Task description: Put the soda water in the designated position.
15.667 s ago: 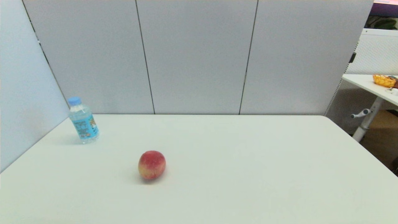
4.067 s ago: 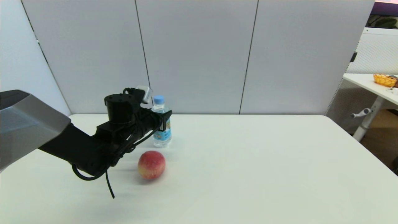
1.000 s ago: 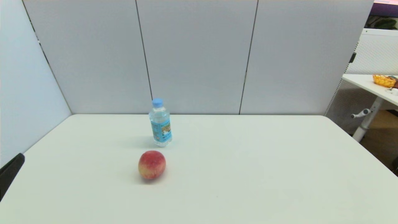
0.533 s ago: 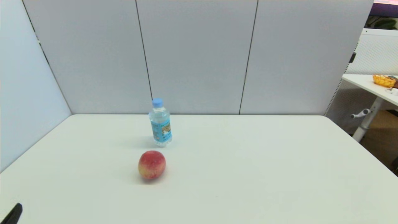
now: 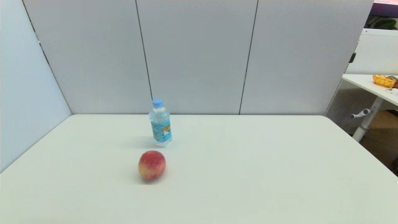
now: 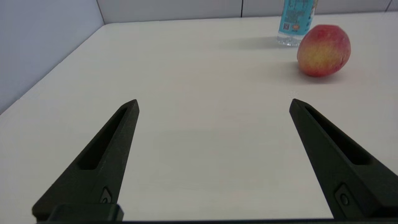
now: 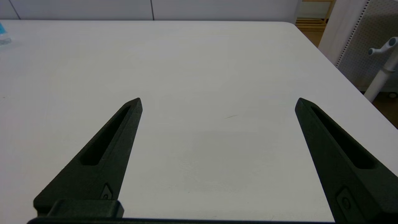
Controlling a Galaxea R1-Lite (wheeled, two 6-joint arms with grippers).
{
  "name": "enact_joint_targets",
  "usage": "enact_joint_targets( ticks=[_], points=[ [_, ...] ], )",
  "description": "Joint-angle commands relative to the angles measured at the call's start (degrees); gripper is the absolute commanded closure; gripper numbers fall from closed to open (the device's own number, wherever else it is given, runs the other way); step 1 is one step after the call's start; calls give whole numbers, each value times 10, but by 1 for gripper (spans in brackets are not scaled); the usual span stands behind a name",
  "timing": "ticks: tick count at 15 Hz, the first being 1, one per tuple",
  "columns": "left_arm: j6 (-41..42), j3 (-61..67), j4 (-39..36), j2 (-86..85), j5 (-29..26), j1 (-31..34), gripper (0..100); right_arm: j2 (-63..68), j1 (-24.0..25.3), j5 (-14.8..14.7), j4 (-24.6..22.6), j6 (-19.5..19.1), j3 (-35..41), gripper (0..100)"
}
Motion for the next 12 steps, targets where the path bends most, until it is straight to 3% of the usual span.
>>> enact_joint_targets(
  ticks=[1,12],
  points=[
    [-27,0,2,-7,-1,0,0,0,0,0,0,0,0,0],
    [-44,0,1,-7,10,0,0,0,0,0,0,0,0,0]
  ],
)
